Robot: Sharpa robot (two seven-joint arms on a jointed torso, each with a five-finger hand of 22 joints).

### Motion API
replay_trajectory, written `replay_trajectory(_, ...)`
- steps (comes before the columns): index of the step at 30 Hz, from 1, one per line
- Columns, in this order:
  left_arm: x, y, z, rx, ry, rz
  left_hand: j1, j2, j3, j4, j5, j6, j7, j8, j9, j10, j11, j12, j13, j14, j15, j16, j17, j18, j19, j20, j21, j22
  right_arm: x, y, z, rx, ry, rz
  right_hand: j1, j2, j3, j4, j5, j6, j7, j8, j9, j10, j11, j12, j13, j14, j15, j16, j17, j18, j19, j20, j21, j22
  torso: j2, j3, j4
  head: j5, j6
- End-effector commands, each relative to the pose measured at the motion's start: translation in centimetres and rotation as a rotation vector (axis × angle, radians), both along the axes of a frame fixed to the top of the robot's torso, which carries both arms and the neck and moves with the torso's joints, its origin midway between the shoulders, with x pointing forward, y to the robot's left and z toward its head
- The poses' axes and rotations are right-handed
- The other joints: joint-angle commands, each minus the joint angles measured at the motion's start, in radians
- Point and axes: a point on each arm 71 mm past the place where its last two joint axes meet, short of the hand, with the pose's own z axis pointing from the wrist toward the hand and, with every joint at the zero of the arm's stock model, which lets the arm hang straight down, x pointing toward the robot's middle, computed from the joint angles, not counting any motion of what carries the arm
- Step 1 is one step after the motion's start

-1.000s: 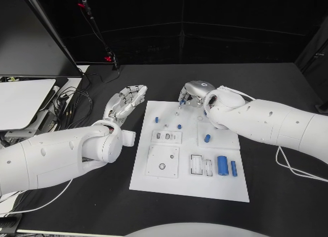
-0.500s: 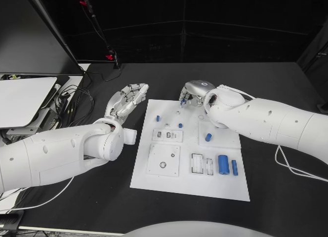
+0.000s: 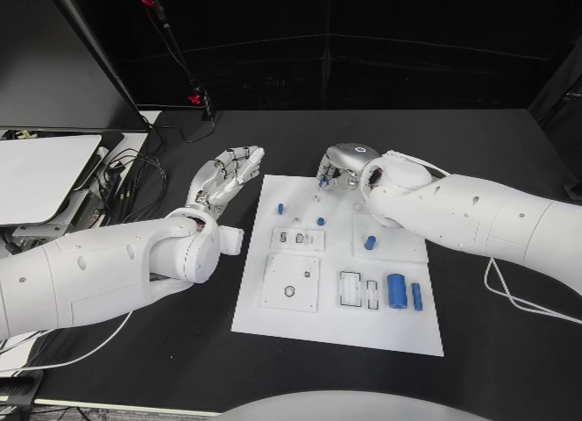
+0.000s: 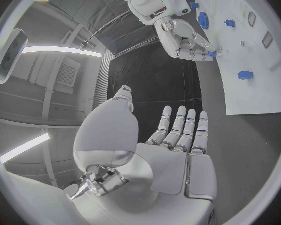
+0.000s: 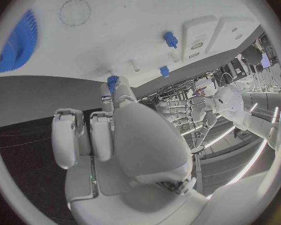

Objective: Assemble the parts on the task board

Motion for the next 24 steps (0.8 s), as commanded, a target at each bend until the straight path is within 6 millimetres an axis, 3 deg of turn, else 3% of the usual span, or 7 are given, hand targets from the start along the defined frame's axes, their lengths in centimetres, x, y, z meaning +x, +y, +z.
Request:
replay_trajectory(1,-0.67,0.03,2.48,-0.073,-0.346,-0.01,-0.004,0.009,0.004,0.0,0.002,-0.003,0.156,0.007,-0.001,-0.001,0.008,0.006,-0.001,-0.002,0.008,0.004,-0.001,-0.009,-0.005,0.0,0.006,0.001,-0.06,0.21,-0.18,-0.001,0.005,0.008,0.01,-0.003,0.002,0.002,0.003,0.007,0.001,-0.001,0.001,0.002,0.003,-0.006,0.001,0.07,0.002,-0.003,0.059,-0.001,0.028,0.004,-0.004,0.146,0.0,-0.0003,0.0001,0.0,-0.001)
replay_trajectory(18,-0.68,0.14,2.45,-0.074,-0.34,-0.012,-0.003,0.015,0.006,0.0,0.004,-0.003,0.156,0.008,-0.002,-0.001,0.009,0.007,-0.001,-0.002,0.009,0.006,-0.001,-0.009,-0.006,0.0,0.007,0.001,0.16,0.3,-0.63,-0.016,0.003,0.003,0.009,-0.005,0.006,0.008,0.003,0.002,0.002,-0.012,-0.001,-0.001,0.005,-0.02,0.001,0.07,0.004,-0.004,0.059,-0.001,0.029,0.005,-0.004,0.146,-0.001,-0.001,-0.0002,0.006,-0.003)
replay_trajectory(24,-0.66,0.15,2.44,-0.073,-0.339,-0.011,-0.003,0.018,0.007,-0.001,0.005,-0.003,0.156,0.008,-0.003,-0.001,0.01,0.007,-0.001,-0.002,0.01,0.006,-0.001,-0.01,-0.006,0.001,0.008,0.002,0.17,0.3,-0.78,-0.02,0.005,0.004,-0.001,-0.019,0.001,0.02,0.001,-0.033,-0.001,-0.04,-0.006,-0.026,0.014,-0.04,0.0,0.068,0.01,-0.006,0.051,-0.001,0.028,0.008,-0.005,0.145,-0.001,-0.0012,-0.0003,0.007,-0.002)
